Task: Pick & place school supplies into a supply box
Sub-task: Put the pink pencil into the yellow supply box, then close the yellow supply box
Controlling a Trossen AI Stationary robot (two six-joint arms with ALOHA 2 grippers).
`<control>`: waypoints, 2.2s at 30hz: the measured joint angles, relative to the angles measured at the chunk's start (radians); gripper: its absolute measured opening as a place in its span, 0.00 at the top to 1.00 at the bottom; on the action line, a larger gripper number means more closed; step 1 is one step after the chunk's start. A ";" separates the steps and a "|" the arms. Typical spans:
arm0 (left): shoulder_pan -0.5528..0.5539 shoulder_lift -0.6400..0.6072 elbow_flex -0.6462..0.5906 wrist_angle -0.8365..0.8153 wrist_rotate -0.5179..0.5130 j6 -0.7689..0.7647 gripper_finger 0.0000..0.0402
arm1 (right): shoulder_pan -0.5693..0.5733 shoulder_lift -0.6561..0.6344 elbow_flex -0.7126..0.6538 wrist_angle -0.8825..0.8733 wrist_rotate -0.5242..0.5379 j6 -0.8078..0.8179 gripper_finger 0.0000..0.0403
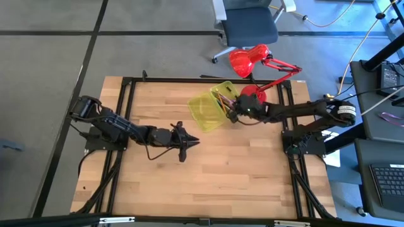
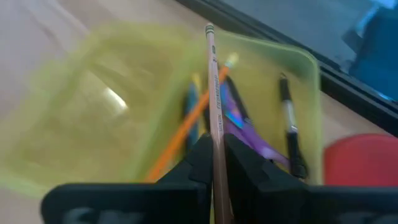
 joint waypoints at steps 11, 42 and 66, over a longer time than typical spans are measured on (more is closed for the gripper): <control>0.003 0.000 -0.001 -0.016 -0.032 -0.025 0.85 | -0.083 0.130 0.020 -0.025 -0.003 0.002 0.91; 0.003 0.022 0.000 -0.327 -0.180 -0.400 0.94 | -0.087 0.186 0.020 0.073 -0.098 0.016 0.74; 0.226 0.410 0.115 -0.047 0.011 -0.245 1.00 | -0.087 0.186 0.025 0.134 -0.330 -0.222 0.74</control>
